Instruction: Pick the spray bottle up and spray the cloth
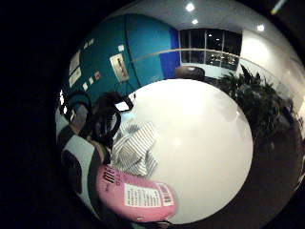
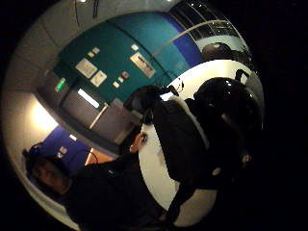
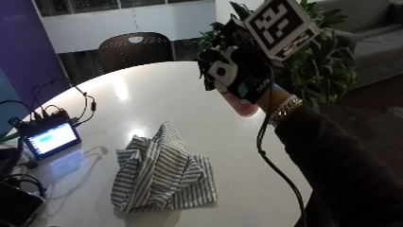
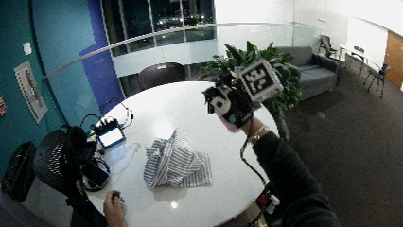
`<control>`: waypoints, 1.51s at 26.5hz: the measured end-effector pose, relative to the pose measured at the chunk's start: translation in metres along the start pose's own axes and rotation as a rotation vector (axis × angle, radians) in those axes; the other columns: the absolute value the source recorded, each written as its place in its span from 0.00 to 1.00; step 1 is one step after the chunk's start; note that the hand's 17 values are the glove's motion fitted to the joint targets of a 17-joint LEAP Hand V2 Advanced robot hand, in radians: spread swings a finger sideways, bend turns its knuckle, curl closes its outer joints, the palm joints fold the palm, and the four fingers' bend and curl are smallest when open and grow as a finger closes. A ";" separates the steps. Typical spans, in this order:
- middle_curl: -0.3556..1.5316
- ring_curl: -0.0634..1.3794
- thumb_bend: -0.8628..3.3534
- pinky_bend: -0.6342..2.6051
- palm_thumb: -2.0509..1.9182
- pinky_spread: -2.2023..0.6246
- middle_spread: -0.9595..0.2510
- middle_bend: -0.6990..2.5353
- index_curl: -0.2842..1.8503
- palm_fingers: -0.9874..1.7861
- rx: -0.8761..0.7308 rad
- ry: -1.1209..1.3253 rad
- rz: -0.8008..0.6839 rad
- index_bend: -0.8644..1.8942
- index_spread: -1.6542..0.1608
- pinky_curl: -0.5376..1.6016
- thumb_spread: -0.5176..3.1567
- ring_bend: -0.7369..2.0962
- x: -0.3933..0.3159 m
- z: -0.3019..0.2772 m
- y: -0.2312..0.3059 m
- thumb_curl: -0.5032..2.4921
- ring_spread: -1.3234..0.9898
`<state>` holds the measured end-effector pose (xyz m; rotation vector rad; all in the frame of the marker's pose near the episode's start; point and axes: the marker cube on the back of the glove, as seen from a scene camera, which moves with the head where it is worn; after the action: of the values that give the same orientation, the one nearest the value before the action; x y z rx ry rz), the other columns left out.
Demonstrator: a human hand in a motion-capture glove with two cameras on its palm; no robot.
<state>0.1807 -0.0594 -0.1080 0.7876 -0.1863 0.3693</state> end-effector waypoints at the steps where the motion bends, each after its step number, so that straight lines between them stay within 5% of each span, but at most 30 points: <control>1: 0.45 0.36 0.21 0.32 0.63 0.68 0.67 0.41 0.39 0.89 -0.047 0.005 -0.022 0.48 0.78 0.43 0.49 0.50 -0.005 -0.001 -0.007 0.23 0.52; 8: 0.45 0.36 0.21 0.32 0.64 0.68 0.67 0.41 0.39 0.88 -0.409 0.041 -0.110 0.48 0.78 0.43 0.51 0.50 -0.031 0.009 -0.030 0.24 0.52; 13: 0.45 0.36 0.21 0.32 0.65 0.68 0.67 0.41 0.40 0.88 -0.861 0.466 -0.088 0.48 0.78 0.43 0.52 0.51 -0.032 0.065 -0.007 0.24 0.52; 18: 0.45 0.36 0.21 0.32 0.65 0.68 0.66 0.41 0.40 0.88 -1.076 0.662 -0.088 0.48 0.78 0.44 0.52 0.51 -0.024 0.102 0.022 0.25 0.52; 29: 0.45 0.36 0.20 0.33 0.65 0.68 0.66 0.41 0.40 0.87 -1.294 0.752 -0.091 0.48 0.78 0.44 0.53 0.51 0.001 0.149 0.072 0.25 0.52; 40: 0.45 0.35 0.20 0.33 0.66 0.68 0.66 0.42 0.40 0.87 -1.223 0.546 -0.060 0.48 0.78 0.43 0.53 0.51 -0.018 0.144 0.048 0.26 0.52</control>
<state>0.1410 -0.1366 0.0181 -0.5198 0.1371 0.3256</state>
